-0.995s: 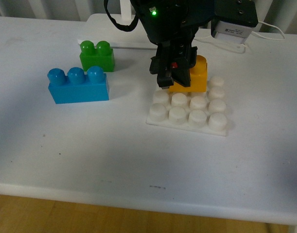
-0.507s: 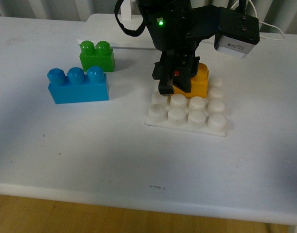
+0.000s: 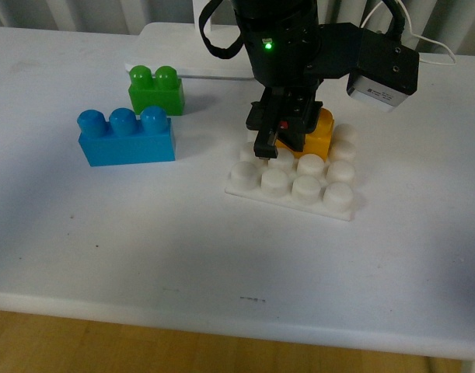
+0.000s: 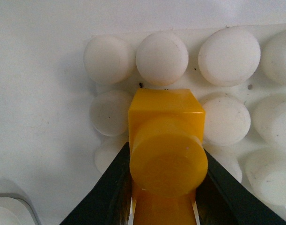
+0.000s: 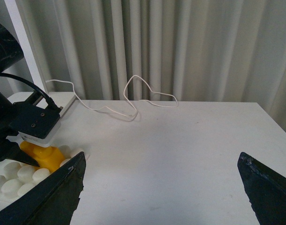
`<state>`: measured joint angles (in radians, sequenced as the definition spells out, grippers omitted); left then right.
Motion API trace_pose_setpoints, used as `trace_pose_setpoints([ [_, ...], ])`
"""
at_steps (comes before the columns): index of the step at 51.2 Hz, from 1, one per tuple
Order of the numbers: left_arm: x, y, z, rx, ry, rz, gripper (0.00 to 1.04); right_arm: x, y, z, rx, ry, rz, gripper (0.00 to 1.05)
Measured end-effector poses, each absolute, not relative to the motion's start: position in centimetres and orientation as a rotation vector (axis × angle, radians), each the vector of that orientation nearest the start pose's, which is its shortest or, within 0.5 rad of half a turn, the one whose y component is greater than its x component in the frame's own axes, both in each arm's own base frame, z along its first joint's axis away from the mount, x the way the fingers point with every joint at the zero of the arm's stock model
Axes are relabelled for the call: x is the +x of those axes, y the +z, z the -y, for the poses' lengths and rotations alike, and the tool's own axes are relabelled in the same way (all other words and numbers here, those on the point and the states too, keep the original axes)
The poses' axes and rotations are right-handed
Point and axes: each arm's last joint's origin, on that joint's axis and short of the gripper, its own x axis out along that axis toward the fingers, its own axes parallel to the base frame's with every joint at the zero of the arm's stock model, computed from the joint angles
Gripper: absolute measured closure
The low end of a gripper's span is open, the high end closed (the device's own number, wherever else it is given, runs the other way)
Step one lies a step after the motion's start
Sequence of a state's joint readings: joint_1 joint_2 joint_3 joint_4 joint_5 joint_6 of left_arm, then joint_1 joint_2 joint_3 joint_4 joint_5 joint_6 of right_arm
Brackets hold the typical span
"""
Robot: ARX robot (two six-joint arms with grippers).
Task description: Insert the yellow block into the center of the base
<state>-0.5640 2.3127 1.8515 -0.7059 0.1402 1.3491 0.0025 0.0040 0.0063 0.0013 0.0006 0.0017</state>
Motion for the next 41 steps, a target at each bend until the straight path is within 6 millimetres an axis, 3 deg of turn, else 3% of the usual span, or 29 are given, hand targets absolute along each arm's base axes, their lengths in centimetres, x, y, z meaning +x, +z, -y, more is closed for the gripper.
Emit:
trace_pose_setpoints([
  [13, 40.5, 15.7, 26.3, 1.352, -1.336, -0.557, 0.73, 9.8, 16.5, 0.0, 0.002, 0.002, 0.004, 0.09],
  [18, 40.6, 15.7, 26.3, 1.344, -1.321, -0.553, 0.59, 9.8, 16.5, 0.0, 0.002, 0.002, 0.004, 0.09],
  [25, 40.5, 16.2, 25.9, 1.341, -1.248, -0.510, 0.31, 9.8, 16.5, 0.0, 0.002, 0.001, 0.004, 0.09],
  [31, 39.5, 18.3, 24.7, 1.339, -1.163, -0.416, 0.06, 9.8, 16.5, 0.0, 0.002, 0.002, 0.004, 0.09],
  [41, 37.0, 22.9, 21.4, 1.304, -1.032, -0.277, 0.06, 9.8, 16.5, 0.0, 0.002, 0.002, 0.004, 0.09],
])
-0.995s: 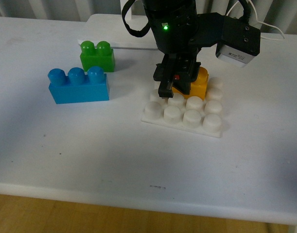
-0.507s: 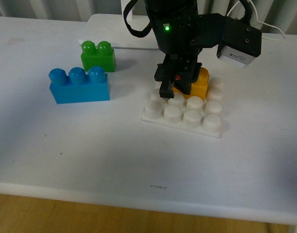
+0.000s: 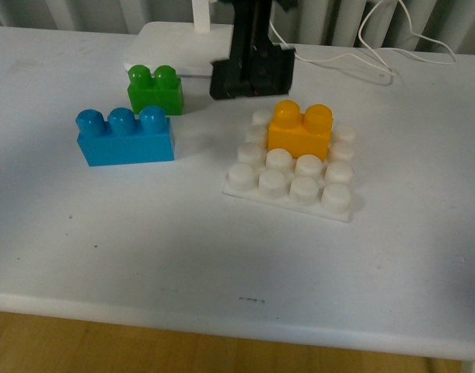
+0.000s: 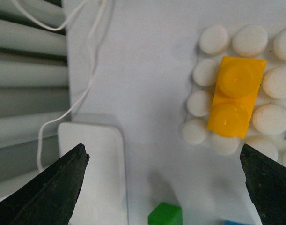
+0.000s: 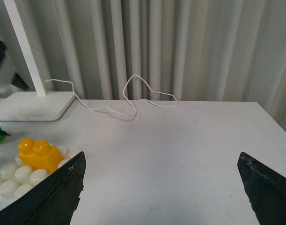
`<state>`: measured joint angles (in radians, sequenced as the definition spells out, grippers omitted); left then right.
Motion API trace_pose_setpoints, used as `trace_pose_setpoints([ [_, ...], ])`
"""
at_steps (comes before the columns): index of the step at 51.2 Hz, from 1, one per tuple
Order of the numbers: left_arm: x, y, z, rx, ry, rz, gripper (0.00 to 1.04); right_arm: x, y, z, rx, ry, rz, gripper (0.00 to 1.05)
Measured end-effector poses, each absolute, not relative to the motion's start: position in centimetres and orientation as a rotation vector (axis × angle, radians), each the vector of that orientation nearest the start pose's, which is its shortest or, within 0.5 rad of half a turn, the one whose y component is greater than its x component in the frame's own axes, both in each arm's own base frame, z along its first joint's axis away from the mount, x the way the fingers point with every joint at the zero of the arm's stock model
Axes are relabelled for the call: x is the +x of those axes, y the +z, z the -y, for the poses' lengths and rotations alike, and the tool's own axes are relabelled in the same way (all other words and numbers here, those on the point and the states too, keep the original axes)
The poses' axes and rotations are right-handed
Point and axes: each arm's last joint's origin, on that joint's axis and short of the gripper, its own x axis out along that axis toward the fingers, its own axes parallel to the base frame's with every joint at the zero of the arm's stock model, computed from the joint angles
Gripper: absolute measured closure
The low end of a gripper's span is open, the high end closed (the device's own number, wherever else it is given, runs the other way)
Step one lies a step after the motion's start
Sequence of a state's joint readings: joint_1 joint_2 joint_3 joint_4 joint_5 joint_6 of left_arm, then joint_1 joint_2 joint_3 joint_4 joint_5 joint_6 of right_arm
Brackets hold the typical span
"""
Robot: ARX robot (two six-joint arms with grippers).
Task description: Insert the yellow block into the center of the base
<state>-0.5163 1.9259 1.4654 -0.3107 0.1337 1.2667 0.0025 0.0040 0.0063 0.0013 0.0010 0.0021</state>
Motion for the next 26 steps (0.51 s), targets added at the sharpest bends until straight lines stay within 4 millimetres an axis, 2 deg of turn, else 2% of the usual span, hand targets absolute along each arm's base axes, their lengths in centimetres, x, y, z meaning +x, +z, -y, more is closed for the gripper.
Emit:
trace_pose_setpoints([
  [5, 34.6, 24.9, 18.9, 1.282, -0.904, -0.192, 0.06, 9.8, 16.5, 0.0, 0.002, 0.002, 0.004, 0.09],
  [9, 33.0, 25.6, 17.3, 1.255, -0.801, -0.149, 0.06, 9.8, 16.5, 0.0, 0.002, 0.002, 0.004, 0.09],
  [14, 29.7, 26.5, 14.1, 1.157, -0.577, -0.053, 0.06, 9.8, 16.5, 0.0, 0.002, 0.002, 0.004, 0.09],
  [21, 26.6, 27.1, 10.6, 1.000, -0.342, 0.025, 0.06, 9.8, 16.5, 0.0, 0.002, 0.002, 0.004, 0.09],
  [26, 24.2, 26.6, 8.3, 0.860, -0.264, 0.024, 0.06, 9.8, 16.5, 0.0, 0.002, 0.002, 0.004, 0.09],
])
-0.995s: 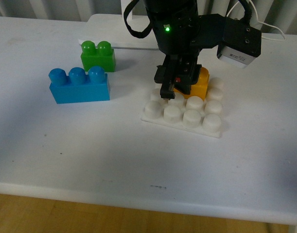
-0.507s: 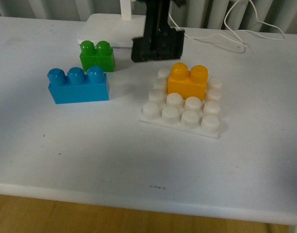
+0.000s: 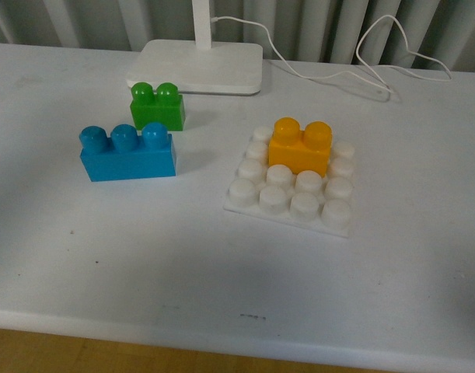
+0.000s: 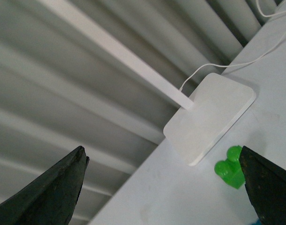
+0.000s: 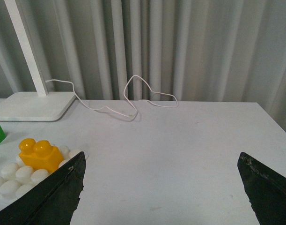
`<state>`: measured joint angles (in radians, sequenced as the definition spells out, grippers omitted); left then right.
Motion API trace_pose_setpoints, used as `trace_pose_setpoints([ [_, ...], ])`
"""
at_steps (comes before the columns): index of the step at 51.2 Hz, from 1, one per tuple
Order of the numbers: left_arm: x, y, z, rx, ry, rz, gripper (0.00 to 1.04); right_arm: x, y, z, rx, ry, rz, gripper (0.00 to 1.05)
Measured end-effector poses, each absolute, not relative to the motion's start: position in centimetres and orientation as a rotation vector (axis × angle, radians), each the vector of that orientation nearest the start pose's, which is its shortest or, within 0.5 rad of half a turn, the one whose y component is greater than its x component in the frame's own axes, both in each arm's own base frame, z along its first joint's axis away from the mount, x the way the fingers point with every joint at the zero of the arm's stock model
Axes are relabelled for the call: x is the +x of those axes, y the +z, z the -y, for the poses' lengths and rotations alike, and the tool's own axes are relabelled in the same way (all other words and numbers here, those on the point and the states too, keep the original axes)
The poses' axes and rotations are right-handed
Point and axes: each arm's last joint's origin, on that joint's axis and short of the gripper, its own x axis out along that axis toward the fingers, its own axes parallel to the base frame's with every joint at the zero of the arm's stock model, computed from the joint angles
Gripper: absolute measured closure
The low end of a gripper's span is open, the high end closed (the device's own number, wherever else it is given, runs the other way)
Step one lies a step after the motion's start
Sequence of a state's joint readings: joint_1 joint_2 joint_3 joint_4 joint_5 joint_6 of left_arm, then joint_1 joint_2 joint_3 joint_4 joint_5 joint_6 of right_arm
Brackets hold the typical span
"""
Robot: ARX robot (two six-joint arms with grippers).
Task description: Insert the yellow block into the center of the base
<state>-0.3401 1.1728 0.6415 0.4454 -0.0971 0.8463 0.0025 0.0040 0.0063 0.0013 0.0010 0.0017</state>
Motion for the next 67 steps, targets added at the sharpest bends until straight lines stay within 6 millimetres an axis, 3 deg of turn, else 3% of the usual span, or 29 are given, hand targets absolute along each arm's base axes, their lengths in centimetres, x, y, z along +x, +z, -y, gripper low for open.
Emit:
trace_pose_setpoints([
  [7, 20.5, 24.3, 4.8, 0.612, -0.148, -0.048, 0.06, 9.8, 16.5, 0.0, 0.002, 0.002, 0.004, 0.09],
  [14, 17.6, 22.3, 2.7, 0.379, -0.051, -0.097, 0.06, 9.8, 16.5, 0.0, 0.002, 0.002, 0.004, 0.09],
  [23, 16.9, 22.1, 2.4, 0.258, -0.029, -0.088, 0.07, 9.8, 16.5, 0.0, 0.002, 0.003, 0.004, 0.09],
  [29, 16.1, 21.2, 1.9, 0.076, -0.012, -0.007, 0.32, 9.8, 16.5, 0.0, 0.002, 0.001, 0.003, 0.09],
  [35, 15.3, 20.3, 1.5, 0.033, -0.005, -0.003, 0.52, 9.8, 16.5, 0.0, 0.002, 0.002, 0.003, 0.09],
  [46, 13.7, 18.8, 0.0, 0.012, 0.003, -0.003, 1.00, 9.8, 16.5, 0.0, 0.002, 0.001, 0.003, 0.09],
  [67, 12.3, 17.6, 0.0, 0.002, -0.002, -0.002, 1.01, 9.8, 16.5, 0.0, 0.002, 0.003, 0.003, 0.09],
])
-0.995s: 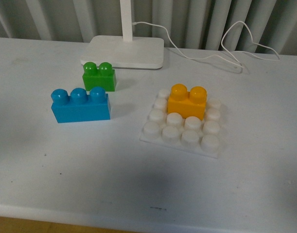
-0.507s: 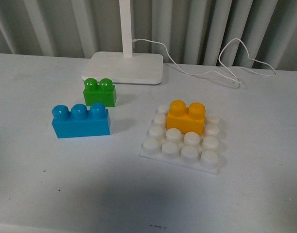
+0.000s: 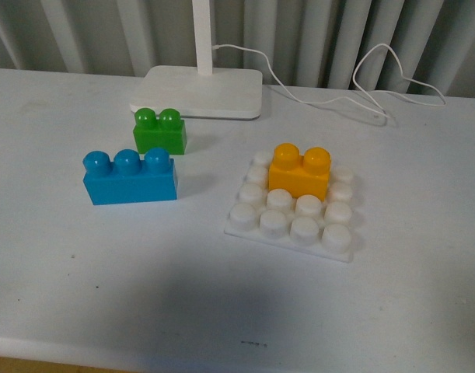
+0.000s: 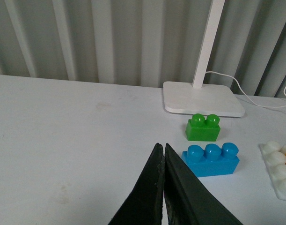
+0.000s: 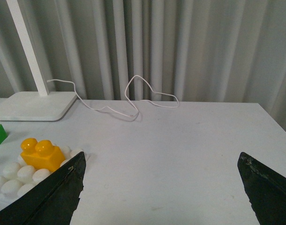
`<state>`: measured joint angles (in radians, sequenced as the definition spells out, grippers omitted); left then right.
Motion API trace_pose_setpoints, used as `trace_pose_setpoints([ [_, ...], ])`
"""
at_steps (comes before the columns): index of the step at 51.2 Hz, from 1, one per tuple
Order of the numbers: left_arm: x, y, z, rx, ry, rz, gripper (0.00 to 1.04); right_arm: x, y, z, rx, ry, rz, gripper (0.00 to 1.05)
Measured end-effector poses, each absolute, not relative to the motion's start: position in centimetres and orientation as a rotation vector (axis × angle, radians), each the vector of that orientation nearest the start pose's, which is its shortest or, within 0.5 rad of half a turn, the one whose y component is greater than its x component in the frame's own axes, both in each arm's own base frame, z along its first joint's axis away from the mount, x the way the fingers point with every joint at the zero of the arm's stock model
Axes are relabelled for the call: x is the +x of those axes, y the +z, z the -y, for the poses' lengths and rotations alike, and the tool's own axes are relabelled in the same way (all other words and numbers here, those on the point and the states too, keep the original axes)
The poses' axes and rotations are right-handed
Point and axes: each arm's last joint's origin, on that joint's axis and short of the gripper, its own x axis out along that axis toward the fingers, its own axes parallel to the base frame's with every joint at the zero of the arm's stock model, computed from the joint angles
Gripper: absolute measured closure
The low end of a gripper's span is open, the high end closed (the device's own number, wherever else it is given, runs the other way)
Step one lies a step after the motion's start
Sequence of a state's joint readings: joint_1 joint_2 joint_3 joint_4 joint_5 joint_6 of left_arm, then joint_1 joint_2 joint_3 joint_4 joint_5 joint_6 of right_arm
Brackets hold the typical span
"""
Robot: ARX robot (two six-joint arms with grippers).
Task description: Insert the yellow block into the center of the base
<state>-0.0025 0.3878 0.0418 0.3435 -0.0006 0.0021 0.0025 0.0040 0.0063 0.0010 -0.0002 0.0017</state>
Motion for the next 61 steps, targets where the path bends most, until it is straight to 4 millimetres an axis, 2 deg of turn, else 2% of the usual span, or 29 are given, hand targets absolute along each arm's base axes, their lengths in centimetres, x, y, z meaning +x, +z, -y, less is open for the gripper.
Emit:
trace_pose_setpoints([
  [6, 12.0, 17.0, 0.0, 0.002, -0.002, 0.007, 1.01, 9.8, 16.5, 0.0, 0.002, 0.003, 0.003, 0.09],
  [36, 10.8, 17.0, 0.0, 0.001, -0.003, 0.016, 1.01, 9.8, 16.5, 0.0, 0.002, 0.003, 0.003, 0.09],
  [45, 9.8, 16.7, 0.0, 0.001, -0.003, 0.007, 1.01, 9.8, 16.5, 0.0, 0.002, 0.002, 0.003, 0.09],
  [59, 9.7, 16.7, 0.0, 0.001, -0.003, 0.009, 1.01, 9.8, 16.5, 0.0, 0.002, 0.003, 0.003, 0.09],
  [61, 9.7, 16.7, 0.0, -0.001, -0.003, 0.009, 0.95, 9.8, 16.5, 0.0, 0.002, 0.003, 0.003, 0.09],
])
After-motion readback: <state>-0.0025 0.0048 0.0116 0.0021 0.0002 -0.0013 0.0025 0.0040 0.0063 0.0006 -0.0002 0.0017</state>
